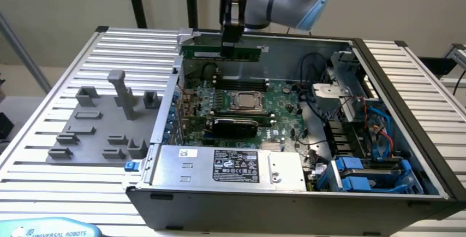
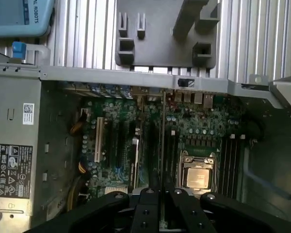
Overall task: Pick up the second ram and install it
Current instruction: 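Pick up the second ram and move it above second insertion slot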
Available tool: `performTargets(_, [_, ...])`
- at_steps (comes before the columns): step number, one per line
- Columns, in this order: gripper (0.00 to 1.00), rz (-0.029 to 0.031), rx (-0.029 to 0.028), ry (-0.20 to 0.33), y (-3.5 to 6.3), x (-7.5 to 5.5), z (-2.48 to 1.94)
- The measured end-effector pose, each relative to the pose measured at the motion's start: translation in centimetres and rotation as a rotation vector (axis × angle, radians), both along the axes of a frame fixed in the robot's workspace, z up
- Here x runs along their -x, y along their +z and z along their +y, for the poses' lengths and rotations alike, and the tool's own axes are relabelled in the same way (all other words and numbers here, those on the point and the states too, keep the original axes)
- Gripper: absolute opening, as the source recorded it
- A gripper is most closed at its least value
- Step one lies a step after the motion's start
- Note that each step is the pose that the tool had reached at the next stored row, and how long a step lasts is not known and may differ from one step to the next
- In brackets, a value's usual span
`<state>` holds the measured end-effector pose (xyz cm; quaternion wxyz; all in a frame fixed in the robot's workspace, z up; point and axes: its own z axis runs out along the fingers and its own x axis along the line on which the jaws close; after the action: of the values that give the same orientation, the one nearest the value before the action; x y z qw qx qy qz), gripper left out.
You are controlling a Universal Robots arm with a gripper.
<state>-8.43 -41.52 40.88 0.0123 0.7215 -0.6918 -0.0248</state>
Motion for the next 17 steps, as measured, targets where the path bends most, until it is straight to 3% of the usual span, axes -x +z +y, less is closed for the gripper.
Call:
performTargets(5, [0.14, -0.0001, -0.0002, 0.0, -0.91, -1.8, 1.43])
performTargets(11, [0.14, 0.0, -0.0001, 0.0, -2.0, -2.9, 3.27])
performTargets(17, [0.14, 0.0, 0.0, -0.002, -3.08, -3.4, 4.44])
